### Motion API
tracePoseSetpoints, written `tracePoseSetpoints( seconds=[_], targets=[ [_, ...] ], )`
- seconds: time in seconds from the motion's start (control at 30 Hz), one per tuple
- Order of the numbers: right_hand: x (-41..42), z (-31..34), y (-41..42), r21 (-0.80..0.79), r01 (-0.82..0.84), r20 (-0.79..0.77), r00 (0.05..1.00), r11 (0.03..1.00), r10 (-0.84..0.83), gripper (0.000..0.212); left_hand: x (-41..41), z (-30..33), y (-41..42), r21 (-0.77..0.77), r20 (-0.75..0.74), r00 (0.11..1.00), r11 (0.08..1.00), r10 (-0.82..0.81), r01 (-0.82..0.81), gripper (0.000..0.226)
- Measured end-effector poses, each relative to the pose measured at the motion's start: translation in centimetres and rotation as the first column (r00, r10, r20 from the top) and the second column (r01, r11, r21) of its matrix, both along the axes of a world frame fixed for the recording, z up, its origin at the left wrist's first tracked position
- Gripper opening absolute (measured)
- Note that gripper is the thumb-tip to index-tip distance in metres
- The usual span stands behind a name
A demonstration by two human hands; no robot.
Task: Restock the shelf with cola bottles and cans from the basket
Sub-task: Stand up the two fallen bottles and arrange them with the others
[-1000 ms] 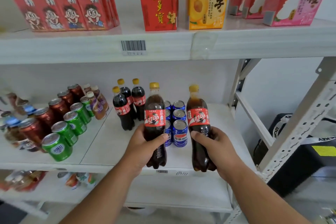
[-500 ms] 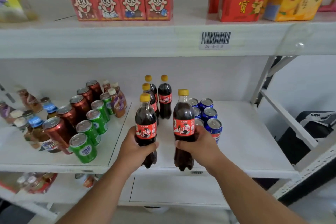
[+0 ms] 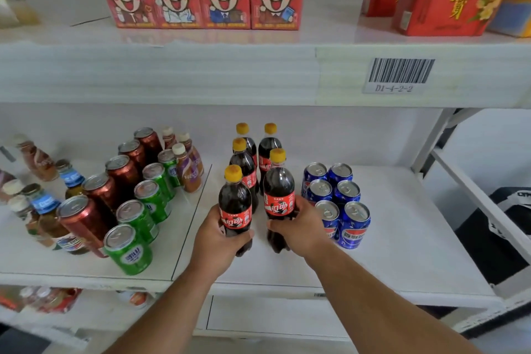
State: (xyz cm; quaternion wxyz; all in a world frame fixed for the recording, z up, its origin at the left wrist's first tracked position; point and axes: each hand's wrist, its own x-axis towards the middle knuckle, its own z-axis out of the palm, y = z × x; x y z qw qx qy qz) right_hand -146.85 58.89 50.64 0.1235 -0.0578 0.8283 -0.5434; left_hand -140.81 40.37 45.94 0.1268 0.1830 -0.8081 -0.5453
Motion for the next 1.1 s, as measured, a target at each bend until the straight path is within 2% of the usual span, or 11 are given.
tracePoseSetpoints(
  seconds=[0.3,0.83,1.03,1.1],
  targets=[
    [-2.5,-0.3,-1.2,0.021,-0.01,0.045,0.999,1.0,0.009,0.042,-1.9,-2.1,-0.9,0.048,0.002,0.998,0.997,0.058,-0.058,0.061],
    [-3.6,-1.9,-1.7,0.01,-0.031,0.058,0.998,0.999,0.031,0.044,-2.9,-3.2,-0.7,0.053,-0.014,0.999,0.997,0.051,-0.05,0.067],
    [-3.1,-3.7,-1.6,-0.024,0.01,0.059,0.998,1.0,-0.009,0.039,-2.7,-4.1,-0.4,0.051,0.01,0.998,0.997,0.061,-0.062,0.065],
    [-3.0,-4.5,-1.7,0.014,0.017,0.062,0.998,1.0,-0.017,0.047,-2.6,-4.6,-0.3,0.047,0.021,0.998,0.997,0.066,-0.066,0.064]
  ],
)
